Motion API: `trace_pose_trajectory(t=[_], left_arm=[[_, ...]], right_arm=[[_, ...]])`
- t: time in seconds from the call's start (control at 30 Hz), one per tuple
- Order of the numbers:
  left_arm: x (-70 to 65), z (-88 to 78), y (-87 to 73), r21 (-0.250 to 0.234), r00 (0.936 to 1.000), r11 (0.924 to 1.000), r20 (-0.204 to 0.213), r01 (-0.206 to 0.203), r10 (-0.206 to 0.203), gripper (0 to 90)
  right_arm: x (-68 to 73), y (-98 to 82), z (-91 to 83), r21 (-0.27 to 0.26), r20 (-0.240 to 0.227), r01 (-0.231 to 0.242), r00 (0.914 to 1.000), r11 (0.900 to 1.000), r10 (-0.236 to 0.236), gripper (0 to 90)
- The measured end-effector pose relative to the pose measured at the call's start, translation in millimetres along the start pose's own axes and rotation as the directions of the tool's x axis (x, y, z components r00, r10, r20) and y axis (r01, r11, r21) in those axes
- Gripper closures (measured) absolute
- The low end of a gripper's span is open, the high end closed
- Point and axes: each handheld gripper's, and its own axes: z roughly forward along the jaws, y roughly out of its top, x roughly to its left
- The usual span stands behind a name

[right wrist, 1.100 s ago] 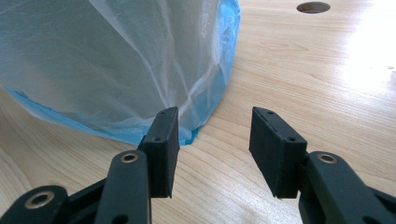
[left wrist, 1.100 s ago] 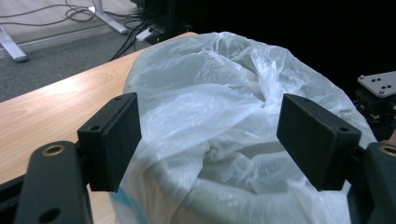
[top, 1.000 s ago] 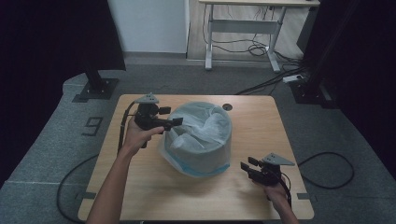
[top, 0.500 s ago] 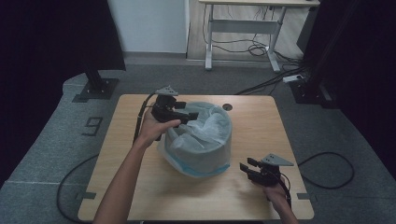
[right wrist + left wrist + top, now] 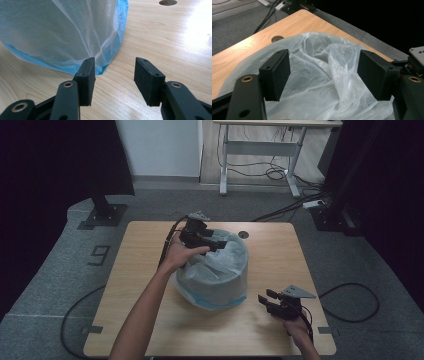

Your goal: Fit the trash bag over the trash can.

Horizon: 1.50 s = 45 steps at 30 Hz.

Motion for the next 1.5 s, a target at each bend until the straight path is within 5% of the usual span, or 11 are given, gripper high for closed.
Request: trace_pose_trajectory(t=[0.57, 1.27, 1.4, 1.5], left_arm=[[0.3, 34.3, 7.6, 0.14, 1.0, 0.9902, -0.003, -0.005, 0.005, 30.3], [-0.3, 82.0, 1.9, 0.348, 0.9995, 0.9375, -0.029, 0.001, 0.01, 30.9], [-0.7, 82.6, 2.4, 0.35, 0.9992, 0.9368, -0.039, 0.002, 0.012, 30.7], [-0.7, 74.5, 4.5, 0.32, 0.999, 0.9473, -0.043, 0.003, 0.012, 30.6]], right_arm=[[-4.0, -2.1, -0.8, 0.009, 0.003, -0.009, 1.0, 1.0, 0.009, 49.7], [-7.3, -3.6, -2.2, 0.013, 0.008, -0.009, 0.9999, 1.0, 0.009, 49.7], [-8.1, -3.9, -3.1, 0.011, 0.01, -0.012, 0.9999, 1.0, 0.012, 49.7], [-8.7, -3.9, -4.0, 0.009, 0.01, -0.012, 0.9999, 1.0, 0.012, 49.7]])
